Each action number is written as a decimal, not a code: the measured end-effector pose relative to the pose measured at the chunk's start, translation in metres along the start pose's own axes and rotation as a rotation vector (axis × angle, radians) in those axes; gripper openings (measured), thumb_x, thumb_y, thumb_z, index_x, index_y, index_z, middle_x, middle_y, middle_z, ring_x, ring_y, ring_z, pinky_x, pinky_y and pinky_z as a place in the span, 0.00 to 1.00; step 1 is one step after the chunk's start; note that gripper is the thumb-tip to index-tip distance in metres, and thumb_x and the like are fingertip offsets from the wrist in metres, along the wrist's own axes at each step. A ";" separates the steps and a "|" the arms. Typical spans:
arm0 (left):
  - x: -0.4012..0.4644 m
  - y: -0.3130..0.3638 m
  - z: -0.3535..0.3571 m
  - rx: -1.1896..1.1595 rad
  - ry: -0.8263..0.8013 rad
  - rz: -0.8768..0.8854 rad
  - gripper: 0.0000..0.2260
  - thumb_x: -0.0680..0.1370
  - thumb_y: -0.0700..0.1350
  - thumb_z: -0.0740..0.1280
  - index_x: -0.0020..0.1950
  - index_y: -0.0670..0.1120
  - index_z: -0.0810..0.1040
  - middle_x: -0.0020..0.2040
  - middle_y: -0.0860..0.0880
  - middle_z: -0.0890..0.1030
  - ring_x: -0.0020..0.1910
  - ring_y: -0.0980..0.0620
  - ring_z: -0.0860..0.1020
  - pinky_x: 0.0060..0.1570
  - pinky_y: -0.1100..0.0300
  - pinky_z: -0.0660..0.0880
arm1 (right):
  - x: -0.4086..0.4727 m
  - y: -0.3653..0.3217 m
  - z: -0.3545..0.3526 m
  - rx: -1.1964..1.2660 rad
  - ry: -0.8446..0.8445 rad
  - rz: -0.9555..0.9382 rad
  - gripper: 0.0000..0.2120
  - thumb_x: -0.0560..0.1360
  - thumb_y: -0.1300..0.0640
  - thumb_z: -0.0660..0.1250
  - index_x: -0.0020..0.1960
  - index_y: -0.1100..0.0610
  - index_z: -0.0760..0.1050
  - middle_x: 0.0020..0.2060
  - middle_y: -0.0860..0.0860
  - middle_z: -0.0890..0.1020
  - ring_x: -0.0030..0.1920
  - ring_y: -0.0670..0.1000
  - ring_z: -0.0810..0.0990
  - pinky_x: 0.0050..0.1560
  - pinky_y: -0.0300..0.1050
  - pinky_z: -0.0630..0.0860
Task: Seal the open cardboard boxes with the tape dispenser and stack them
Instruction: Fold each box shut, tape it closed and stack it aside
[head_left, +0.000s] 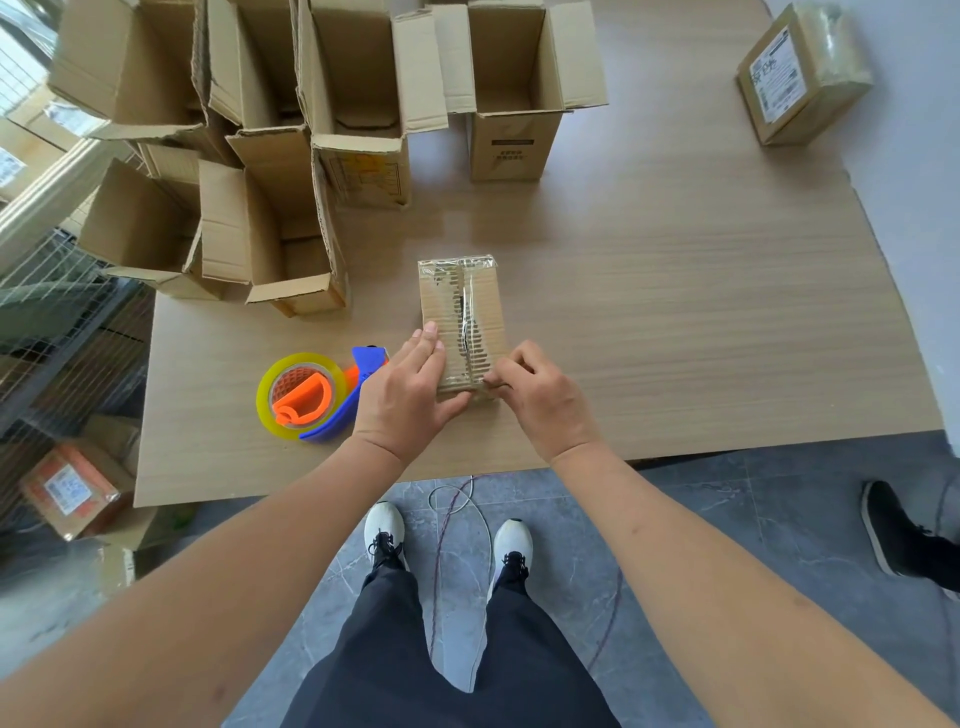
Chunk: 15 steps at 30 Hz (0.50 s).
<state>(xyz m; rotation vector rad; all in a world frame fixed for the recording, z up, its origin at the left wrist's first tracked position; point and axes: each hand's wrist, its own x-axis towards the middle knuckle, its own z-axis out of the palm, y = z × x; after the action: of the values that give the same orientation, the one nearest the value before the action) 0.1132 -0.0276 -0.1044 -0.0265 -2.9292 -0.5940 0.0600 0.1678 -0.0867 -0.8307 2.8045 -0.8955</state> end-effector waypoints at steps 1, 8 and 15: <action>0.000 0.000 0.000 -0.003 0.007 -0.001 0.28 0.67 0.47 0.83 0.58 0.32 0.81 0.67 0.33 0.78 0.64 0.35 0.80 0.54 0.44 0.83 | 0.001 0.001 -0.001 0.011 -0.014 -0.006 0.09 0.73 0.64 0.76 0.50 0.55 0.80 0.46 0.50 0.75 0.40 0.53 0.79 0.36 0.54 0.80; -0.003 -0.001 -0.007 -0.066 0.009 0.022 0.28 0.68 0.43 0.83 0.62 0.32 0.80 0.70 0.34 0.76 0.67 0.36 0.78 0.59 0.44 0.81 | 0.004 0.013 -0.009 0.056 -0.133 -0.066 0.12 0.73 0.69 0.75 0.54 0.58 0.82 0.48 0.52 0.75 0.43 0.53 0.78 0.42 0.56 0.80; -0.005 -0.020 -0.024 -0.193 -0.117 0.096 0.31 0.70 0.38 0.81 0.71 0.36 0.76 0.76 0.40 0.71 0.74 0.40 0.72 0.67 0.43 0.76 | 0.006 0.010 -0.008 0.028 -0.070 0.020 0.14 0.70 0.65 0.78 0.52 0.51 0.82 0.45 0.48 0.76 0.40 0.50 0.79 0.39 0.54 0.81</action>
<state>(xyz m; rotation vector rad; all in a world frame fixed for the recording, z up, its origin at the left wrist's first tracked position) 0.1209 -0.0555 -0.0912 -0.2299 -2.9485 -0.8844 0.0482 0.1754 -0.0854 -0.8118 2.7295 -0.8822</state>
